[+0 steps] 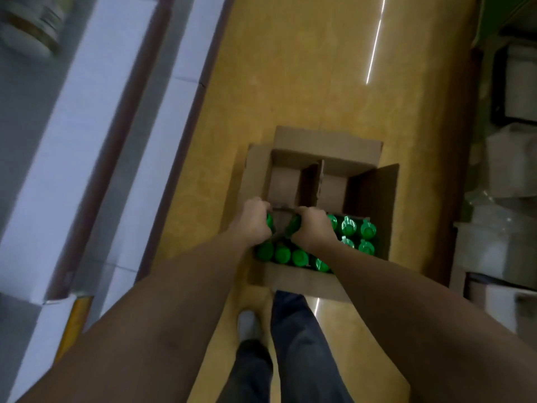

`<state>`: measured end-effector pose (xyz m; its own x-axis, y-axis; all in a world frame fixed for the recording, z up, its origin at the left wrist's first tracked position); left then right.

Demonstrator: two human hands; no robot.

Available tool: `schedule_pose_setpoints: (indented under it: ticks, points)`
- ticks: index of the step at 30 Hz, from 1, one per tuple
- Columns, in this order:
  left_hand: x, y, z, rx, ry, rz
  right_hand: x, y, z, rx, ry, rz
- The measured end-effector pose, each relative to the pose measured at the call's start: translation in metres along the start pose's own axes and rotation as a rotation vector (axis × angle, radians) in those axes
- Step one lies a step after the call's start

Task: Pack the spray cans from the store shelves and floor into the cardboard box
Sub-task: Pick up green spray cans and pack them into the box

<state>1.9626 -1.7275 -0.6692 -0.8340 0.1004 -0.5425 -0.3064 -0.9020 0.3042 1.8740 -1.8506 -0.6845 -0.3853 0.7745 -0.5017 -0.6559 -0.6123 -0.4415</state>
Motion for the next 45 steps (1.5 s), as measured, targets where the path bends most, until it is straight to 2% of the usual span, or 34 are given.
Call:
schedule_pose_setpoints:
  ticks: [11,25,36,45]
  points:
    - [0.103,-0.054,-0.102,-0.066,-0.049,0.097,0.090,0.060,-0.109,0.001,-0.134,0.105]
    - [0.174,-0.100,-0.196,-0.057,-0.157,0.160,0.158,0.093,-0.195,-0.026,-0.275,0.360]
    - [0.187,-0.112,-0.202,-0.029,-0.288,0.219,0.182,0.102,-0.198,0.012,-0.269,0.358]
    - [0.133,-0.103,-0.160,-0.055,-0.197,0.125,0.142,0.077,-0.151,0.038,-0.193,0.429]
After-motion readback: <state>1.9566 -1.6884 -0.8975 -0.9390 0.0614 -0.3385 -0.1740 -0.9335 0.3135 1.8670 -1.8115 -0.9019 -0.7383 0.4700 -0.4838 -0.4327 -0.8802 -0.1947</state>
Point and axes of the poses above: each hand's wrist, its own z-axis away from the middle knuckle, its own x-axis out of the palm, y = z × x, the point moved 2 cm from there along -z, towards the middle knuckle, and after that the axes turned 10 degrees about -y, right-handed, at the moved point
